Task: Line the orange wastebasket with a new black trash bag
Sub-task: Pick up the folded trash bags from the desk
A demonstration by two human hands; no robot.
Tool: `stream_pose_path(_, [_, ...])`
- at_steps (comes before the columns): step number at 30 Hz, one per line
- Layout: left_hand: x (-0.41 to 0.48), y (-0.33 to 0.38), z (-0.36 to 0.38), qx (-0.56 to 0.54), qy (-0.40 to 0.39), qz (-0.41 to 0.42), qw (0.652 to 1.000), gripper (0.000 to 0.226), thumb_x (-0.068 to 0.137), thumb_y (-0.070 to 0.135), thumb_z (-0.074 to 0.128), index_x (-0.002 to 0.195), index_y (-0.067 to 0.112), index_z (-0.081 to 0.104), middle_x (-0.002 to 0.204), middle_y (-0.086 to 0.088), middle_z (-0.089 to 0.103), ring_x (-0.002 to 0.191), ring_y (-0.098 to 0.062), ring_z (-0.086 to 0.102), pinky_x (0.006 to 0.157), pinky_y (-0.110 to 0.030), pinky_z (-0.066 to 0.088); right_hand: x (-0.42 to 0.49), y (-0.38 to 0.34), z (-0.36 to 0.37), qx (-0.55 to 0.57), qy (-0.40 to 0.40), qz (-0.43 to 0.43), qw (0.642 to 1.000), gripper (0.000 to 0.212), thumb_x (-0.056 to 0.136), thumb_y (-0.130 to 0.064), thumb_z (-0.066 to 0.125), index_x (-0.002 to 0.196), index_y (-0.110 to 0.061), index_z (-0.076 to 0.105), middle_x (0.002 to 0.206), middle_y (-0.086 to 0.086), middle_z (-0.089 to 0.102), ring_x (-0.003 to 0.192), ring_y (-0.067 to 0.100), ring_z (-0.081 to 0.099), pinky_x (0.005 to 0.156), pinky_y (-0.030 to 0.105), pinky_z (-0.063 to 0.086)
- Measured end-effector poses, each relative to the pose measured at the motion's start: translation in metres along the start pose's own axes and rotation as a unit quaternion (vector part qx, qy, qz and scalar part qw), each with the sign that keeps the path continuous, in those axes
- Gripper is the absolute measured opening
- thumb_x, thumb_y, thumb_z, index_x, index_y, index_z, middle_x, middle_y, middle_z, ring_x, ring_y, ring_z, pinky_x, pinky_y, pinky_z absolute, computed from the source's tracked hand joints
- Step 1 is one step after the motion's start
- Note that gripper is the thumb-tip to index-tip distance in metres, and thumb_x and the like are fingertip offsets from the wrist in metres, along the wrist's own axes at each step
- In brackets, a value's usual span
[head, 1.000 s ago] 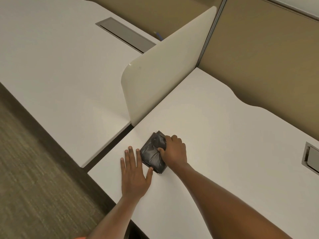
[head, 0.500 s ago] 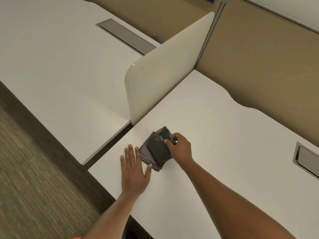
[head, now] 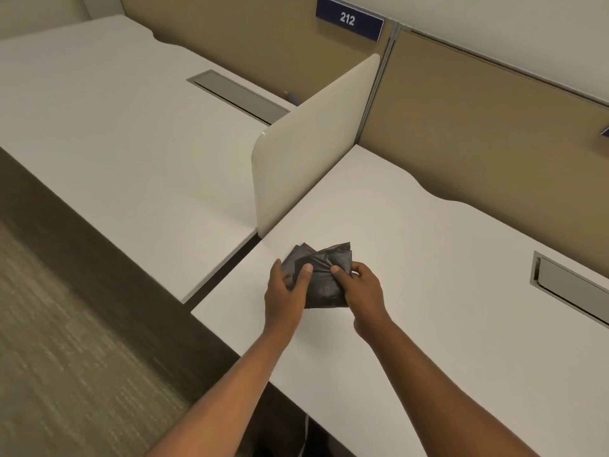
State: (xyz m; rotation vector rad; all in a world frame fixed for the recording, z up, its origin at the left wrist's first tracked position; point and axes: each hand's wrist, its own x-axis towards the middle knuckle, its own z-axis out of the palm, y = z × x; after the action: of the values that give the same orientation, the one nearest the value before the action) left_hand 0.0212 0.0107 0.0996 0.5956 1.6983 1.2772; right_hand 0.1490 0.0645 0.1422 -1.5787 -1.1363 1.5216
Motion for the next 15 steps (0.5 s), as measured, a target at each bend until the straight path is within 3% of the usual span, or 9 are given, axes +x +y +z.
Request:
stream_pose_path(3, [-0.015,0.011,-0.008,-0.118,-0.061,-0.108,0.985,0.050,0.084,0.059,0.069,0.123,0.027,0.063,0.123,-0.004,0.070,0.106,-0.021,0.069,0.090,-0.039,0.060,-0.025,-0.002,-0.003,0.046,-0.011,0.020,0.999,0.027,0.089,-0.026,0.074,0.112,-0.015,0.066,0.100,0.005,0.078,0.085,0.017,0.076,0.066,0.027,0.061])
stream_pose_path(5, [-0.024,0.010,-0.014,-0.181,-0.107,-0.148,0.966,0.042,0.084,0.058,0.069,0.115,0.028,0.070,0.111,-0.005,0.078,0.100,-0.023,0.075,0.088,-0.041,0.061,-0.036,-0.002,-0.004,0.079,-0.023,0.041,0.996,0.028,0.088,-0.025,0.075,0.113,-0.015,0.067,0.104,0.007,0.078,0.091,0.022,0.076,0.075,0.036,0.063])
stream_pose_path(9, [-0.045,-0.001,-0.025,-0.281,-0.175,-0.191,0.924,0.060,0.084,0.068,0.061,0.121,0.023,0.073,0.117,-0.013,0.076,0.106,-0.032,0.074,0.097,-0.053,0.056,-0.065,-0.003,-0.007,0.139,-0.055,0.071,0.986,0.031,0.089,-0.024,0.075,0.116,-0.011,0.067,0.107,0.010,0.078,0.098,0.027,0.074,0.083,0.041,0.063])
stream_pose_path(13, [-0.069,-0.011,-0.033,-0.371,-0.234,-0.260,0.860,0.086,0.078,0.081,0.055,0.125,0.011,0.071,0.131,-0.026,0.066,0.119,-0.047,0.063,0.104,-0.069,0.042,-0.093,-0.003,-0.014,0.211,-0.092,0.105,0.967,0.033,0.089,-0.019,0.074,0.119,-0.005,0.067,0.108,0.012,0.078,0.101,0.028,0.074,0.077,0.039,0.062])
stream_pose_path(15, [-0.085,-0.012,-0.036,-0.403,-0.265,-0.263,0.836,0.088,0.080,0.081,0.052,0.127,0.009,0.070,0.133,-0.028,0.064,0.117,-0.049,0.064,0.101,-0.070,0.043,-0.108,0.000,-0.021,0.224,-0.105,0.112,0.962,0.035,0.089,-0.018,0.075,0.120,-0.003,0.068,0.110,0.013,0.077,0.101,0.028,0.075,0.075,0.038,0.062])
